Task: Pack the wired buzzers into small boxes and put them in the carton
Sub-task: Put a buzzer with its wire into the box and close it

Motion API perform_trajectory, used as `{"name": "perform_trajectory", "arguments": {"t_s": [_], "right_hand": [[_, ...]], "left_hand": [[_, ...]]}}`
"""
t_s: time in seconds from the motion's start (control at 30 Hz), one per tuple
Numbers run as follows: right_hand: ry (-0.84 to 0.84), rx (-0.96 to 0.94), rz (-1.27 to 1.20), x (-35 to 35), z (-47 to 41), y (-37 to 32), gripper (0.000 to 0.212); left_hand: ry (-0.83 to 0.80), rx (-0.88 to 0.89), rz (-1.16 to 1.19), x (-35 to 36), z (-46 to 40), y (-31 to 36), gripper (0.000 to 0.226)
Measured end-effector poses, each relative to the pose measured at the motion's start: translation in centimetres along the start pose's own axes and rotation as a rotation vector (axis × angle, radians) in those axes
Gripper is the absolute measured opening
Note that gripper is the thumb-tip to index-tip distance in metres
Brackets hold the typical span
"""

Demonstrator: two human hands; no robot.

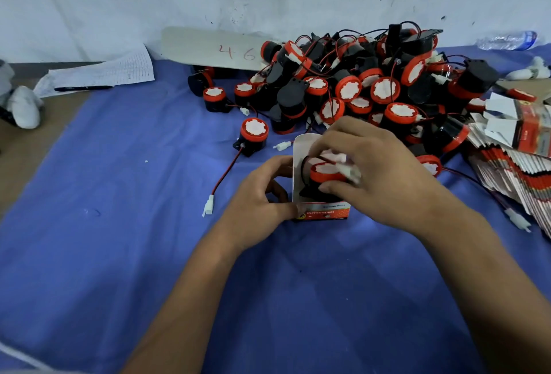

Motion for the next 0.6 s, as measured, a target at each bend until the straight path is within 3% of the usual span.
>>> {"name": "perform_trajectory", "arguments": {"t_s": [0.2,0.43,0.57,0.6], "right_hand": [[-0.172,0.163,0.234,0.1,-0.3,-0.7,0.033],[-0.177,0.093,0.021,0.4,0.0,0.1,0.030],[-0.163,0.030,-0.042,0.7,0.3,0.6,0.008],[-0.157,0.039,-0.085,0.8,0.4,0.5,0.011]], "left_hand": [[0.001,0.017,-0.003,0.1,0.0,0.1,0.061],[0.013,0.031,-0.010,0.0,0.0,0.0,0.058],[0.019,0.018,0.004,-0.1,-0.1,-0.1,0.055],[0.020,0.022,0.004,-0.1,-0.1,-0.1,0.055]]}}
Point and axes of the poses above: each hand's wrist, its own z-axis away from the middle knuckle, its own x-axis out of the palm, y = z × x, the point moved 2 cm from there along -z, towards the middle knuckle, and after that the axes turned 1 degree about -y, right-handed, at the moved point
